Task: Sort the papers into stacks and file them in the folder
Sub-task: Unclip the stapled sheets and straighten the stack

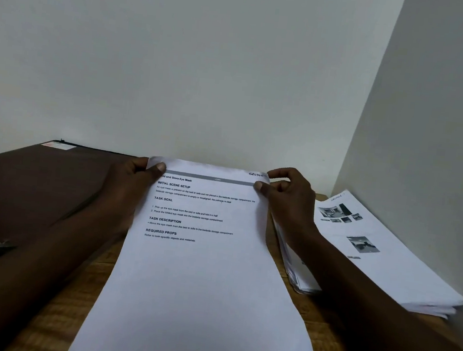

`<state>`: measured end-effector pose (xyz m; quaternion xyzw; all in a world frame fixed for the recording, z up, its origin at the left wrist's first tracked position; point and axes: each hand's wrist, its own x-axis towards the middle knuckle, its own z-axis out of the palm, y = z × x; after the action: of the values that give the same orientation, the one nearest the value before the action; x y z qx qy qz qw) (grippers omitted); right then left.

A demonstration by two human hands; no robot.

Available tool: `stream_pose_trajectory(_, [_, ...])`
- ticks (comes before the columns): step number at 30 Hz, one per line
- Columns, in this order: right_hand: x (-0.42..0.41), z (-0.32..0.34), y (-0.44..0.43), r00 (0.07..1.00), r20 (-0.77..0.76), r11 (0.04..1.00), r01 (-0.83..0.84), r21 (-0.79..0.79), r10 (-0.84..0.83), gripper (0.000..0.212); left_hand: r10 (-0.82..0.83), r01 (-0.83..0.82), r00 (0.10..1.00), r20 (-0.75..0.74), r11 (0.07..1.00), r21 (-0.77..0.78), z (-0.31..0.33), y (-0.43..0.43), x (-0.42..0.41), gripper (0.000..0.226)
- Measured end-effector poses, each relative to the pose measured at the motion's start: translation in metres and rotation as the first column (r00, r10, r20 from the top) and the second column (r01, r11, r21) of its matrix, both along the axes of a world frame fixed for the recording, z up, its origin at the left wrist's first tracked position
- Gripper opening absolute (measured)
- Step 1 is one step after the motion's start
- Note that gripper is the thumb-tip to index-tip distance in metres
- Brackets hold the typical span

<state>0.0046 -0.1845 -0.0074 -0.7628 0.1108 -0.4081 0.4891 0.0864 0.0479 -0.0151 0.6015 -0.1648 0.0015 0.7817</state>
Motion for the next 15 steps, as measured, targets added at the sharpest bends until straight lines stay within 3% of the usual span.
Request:
stream_pose_trajectory(3, [-0.002, -0.001, 0.005, 0.996, 0.069, 0.997, 0.055, -0.051, -0.052, 0.015, 0.002, -0.002, 1.000, -0.013, 1.000, -0.005, -0.001, 0.000, 0.000, 0.012])
stream_pose_trajectory(8, [-0.006, -0.002, 0.010, 0.984, 0.168, 0.993, -0.043, -0.113, 0.062, 0.018, 0.098, -0.099, 0.995, -0.023, 0.995, -0.021, 0.001, 0.001, 0.003, 0.024])
stream_pose_trajectory(12, [-0.013, 0.005, 0.016, 0.907, 0.087, 0.904, -0.420, 0.083, 0.413, 0.026, 0.121, -0.122, 0.992, -0.023, 0.991, -0.049, 0.003, 0.003, 0.002, 0.024])
stream_pose_trajectory(15, [-0.017, 0.010, 0.022, 0.868, 0.010, 0.825, -0.475, 0.306, 0.496, 0.037, 0.110, -0.111, 0.994, -0.025, 0.992, -0.062, 0.004, 0.004, 0.001, 0.022])
